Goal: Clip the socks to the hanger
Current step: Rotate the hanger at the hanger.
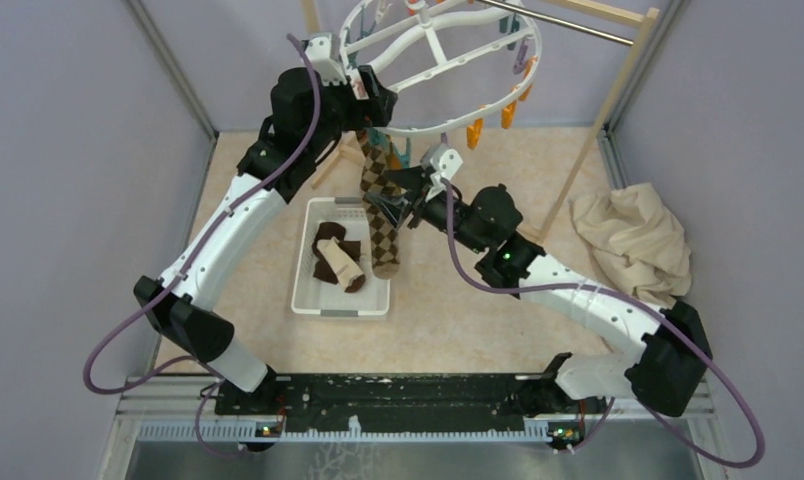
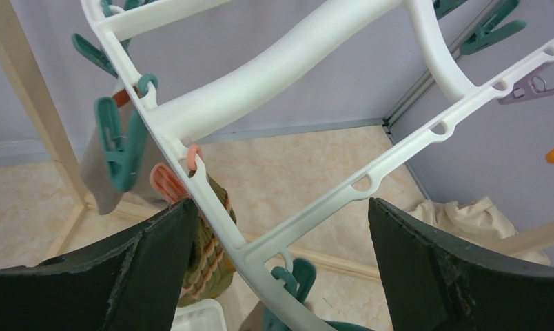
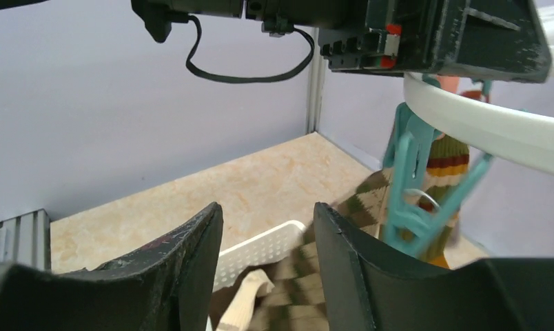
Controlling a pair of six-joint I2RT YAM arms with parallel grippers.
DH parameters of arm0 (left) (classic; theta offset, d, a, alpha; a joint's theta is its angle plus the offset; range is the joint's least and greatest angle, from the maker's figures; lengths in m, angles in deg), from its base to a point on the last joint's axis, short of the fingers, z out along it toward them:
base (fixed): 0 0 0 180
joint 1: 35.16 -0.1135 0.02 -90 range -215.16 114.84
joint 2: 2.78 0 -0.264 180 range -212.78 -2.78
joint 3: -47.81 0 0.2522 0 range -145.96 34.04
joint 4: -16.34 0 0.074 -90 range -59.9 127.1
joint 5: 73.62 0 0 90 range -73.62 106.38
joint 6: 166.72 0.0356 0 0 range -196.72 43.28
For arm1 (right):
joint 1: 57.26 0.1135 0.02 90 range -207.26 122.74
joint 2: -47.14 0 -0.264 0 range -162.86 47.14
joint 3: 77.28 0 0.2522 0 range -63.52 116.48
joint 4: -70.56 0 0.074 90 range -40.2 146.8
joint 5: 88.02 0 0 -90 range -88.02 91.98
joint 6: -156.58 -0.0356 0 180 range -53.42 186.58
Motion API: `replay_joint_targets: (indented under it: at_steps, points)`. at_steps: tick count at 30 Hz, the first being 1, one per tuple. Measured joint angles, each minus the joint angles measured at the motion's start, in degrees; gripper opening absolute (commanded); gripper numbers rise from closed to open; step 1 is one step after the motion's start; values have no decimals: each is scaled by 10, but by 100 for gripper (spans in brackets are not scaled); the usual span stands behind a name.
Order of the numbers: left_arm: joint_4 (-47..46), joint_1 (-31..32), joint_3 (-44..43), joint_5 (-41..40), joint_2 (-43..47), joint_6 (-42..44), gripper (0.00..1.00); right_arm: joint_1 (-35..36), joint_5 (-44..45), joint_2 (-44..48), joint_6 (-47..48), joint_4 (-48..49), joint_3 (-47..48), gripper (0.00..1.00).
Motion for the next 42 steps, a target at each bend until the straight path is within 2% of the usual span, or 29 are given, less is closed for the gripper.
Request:
replay_joint_targets:
  at_steps: [12,22,26,32,37,42]
  points:
    - [-2,0,4,0,0,0,99,-24,54,145,49,-86,-35,52]
    - [-7,0,7,4,-1,1,99,-158,101,162,35,-129,-35,43]
    - [-10,-4,5,6,-9,1,99,-195,125,151,25,-122,-32,42]
    - [-9,-8,4,14,-24,1,99,-200,133,66,23,-104,8,40]
    - [-9,-8,4,14,-25,2,99,-200,113,10,16,-79,16,40]
    - [-8,-10,4,14,-25,2,99,-200,85,-3,-5,-53,16,40]
